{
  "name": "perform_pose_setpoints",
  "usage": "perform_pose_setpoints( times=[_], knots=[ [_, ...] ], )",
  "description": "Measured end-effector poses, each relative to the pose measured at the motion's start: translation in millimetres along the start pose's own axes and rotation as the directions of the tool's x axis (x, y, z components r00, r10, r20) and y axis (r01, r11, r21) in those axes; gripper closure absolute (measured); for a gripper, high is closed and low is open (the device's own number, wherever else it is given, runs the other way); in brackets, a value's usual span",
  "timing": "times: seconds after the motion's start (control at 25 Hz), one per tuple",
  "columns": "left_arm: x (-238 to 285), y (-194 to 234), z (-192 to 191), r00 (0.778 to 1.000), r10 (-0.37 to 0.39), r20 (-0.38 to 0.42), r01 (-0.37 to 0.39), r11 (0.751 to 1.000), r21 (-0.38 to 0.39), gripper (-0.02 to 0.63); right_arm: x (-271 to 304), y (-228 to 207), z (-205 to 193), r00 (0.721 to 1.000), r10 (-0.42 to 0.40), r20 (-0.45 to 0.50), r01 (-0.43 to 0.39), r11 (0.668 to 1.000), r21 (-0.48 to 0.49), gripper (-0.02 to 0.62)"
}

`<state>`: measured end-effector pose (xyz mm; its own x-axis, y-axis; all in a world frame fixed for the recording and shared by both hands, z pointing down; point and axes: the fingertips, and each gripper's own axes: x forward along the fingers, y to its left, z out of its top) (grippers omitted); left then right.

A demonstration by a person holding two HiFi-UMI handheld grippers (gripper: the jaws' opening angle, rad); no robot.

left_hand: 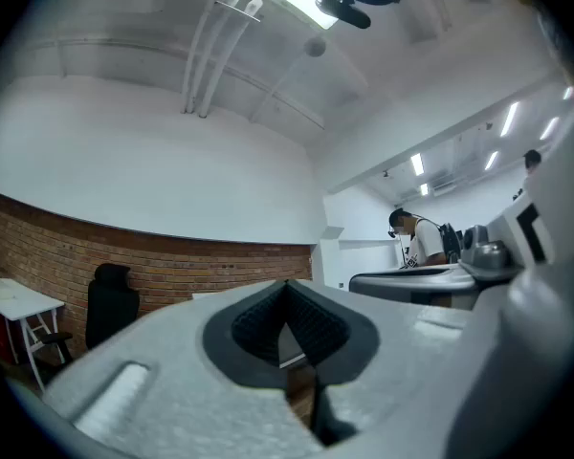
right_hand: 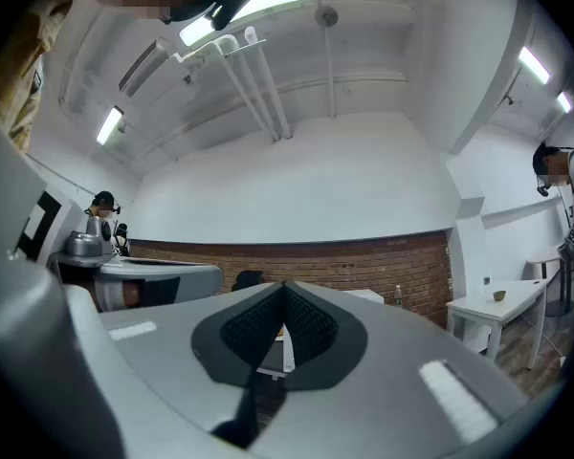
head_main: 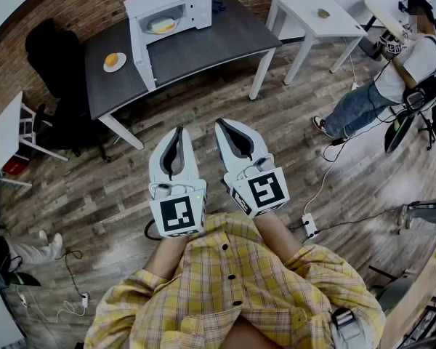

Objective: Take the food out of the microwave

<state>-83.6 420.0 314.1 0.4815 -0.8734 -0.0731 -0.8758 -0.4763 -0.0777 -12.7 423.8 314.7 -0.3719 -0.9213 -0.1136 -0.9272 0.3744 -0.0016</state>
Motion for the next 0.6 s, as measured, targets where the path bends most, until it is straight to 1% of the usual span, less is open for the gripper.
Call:
perform_pose_setpoints(
  times=[0.2,0.36,0.48,0.6],
  knots=[
    [-1,-16,-6,1.000,0.022,-0.012,-0.022,1.000,-0.009,0.606,-12,-13,-2,1.000,-0.003,0.001,0.003,1.000,-0.008,0.593],
    [-1,-32,0,0.999,0.034,0.009,-0.034,0.999,-0.002,0.606,-23,-23,-3,1.000,0.009,0.001,-0.009,1.000,-0.016,0.592],
    [-4,-47,1,0.999,0.049,0.011,-0.050,0.999,0.007,0.606,-37,-29,0,1.000,0.023,0.018,-0.023,0.999,-0.029,0.592],
    [-7,-59,-1,0.998,0.059,0.014,-0.059,0.998,0.017,0.606,-47,-35,1,0.999,0.030,0.031,-0.029,1.000,-0.011,0.592]
  ],
)
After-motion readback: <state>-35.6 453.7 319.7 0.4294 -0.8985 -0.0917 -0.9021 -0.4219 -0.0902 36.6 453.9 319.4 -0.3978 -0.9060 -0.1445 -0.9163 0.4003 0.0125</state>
